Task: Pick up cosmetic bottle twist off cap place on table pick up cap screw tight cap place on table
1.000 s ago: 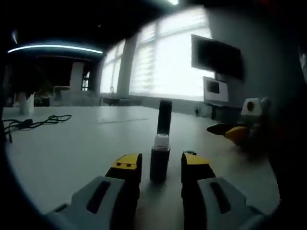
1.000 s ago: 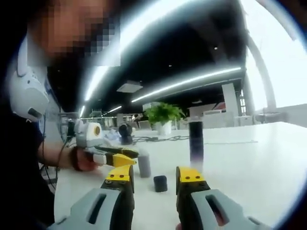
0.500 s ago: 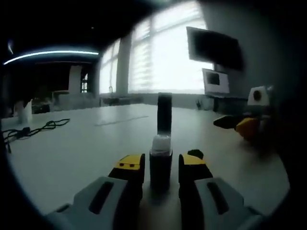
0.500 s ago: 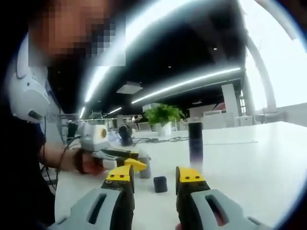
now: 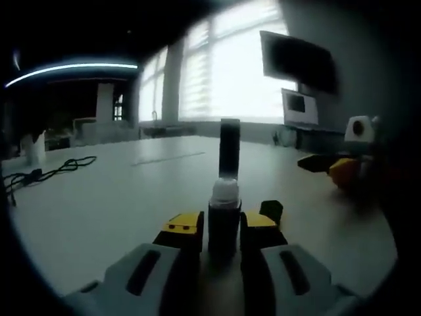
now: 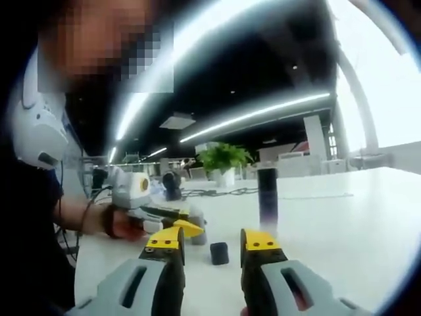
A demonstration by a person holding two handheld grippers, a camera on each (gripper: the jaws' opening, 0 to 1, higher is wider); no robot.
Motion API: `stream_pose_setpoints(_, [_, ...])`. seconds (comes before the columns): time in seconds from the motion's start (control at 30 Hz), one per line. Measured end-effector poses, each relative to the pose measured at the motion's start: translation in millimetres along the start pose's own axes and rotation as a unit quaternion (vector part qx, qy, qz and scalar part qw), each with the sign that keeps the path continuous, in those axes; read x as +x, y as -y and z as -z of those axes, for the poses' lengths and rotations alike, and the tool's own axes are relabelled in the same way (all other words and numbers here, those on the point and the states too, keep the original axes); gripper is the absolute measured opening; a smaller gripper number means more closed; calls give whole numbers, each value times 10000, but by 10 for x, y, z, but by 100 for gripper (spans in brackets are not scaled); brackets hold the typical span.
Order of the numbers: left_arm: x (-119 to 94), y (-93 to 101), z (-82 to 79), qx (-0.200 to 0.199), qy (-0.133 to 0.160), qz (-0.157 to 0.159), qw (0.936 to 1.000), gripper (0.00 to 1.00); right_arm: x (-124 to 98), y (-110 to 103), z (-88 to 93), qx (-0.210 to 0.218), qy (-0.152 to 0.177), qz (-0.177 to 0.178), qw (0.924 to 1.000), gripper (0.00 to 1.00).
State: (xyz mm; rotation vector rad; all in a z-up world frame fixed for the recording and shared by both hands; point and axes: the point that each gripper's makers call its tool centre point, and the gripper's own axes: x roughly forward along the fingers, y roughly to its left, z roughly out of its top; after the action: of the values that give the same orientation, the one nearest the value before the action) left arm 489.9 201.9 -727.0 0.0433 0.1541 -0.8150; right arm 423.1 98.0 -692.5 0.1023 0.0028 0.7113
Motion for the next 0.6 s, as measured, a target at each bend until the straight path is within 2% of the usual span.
stream_pose_setpoints(0.6, [3,37,-53,7,101,135,9999,9,6,11,15,-25,-37,40,10000,27])
